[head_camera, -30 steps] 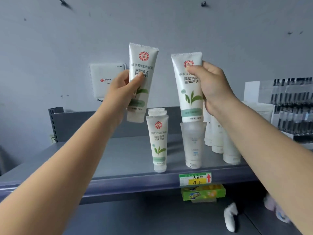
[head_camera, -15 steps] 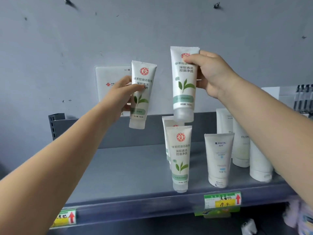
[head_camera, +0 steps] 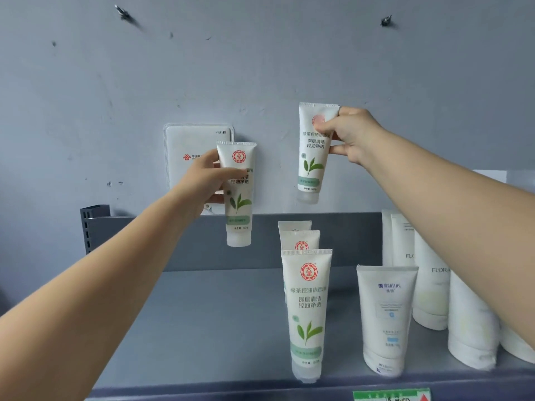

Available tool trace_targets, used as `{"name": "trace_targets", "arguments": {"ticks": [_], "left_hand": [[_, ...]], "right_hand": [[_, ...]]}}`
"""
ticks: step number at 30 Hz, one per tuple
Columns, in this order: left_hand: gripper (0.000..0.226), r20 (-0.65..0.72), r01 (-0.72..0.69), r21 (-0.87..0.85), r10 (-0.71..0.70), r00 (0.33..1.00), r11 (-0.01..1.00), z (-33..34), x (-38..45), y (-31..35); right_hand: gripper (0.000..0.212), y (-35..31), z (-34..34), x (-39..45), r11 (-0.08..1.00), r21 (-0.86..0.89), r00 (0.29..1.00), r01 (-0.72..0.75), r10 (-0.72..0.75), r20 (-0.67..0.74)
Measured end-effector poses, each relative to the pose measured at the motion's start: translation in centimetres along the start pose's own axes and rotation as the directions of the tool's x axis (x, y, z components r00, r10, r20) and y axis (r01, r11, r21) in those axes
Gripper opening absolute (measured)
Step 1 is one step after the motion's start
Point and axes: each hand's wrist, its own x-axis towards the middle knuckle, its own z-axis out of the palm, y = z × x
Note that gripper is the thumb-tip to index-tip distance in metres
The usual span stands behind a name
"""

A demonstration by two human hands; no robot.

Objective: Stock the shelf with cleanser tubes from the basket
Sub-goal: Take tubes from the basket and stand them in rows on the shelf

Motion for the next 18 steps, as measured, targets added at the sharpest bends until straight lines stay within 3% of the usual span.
{"name": "trace_targets", "arguments": {"ticks": [8,18], "left_hand": [[0.026,0.055,0.043,0.043,-0.045,0.997,0.998,-0.1,2.3,-2.6],[0.028,0.14,0.125,0.138,-0.145,0.98,0.982,-0.4,4.7,-5.1]], "right_hand": [[0.025,4.0,1.1,3.8,0.992,-0.108,0.991,-0.066,0.078,0.112],[0.027,9.5,1.7,4.7,0.845,-0.495,0.91,-0.203,0.35,0.224]]}}
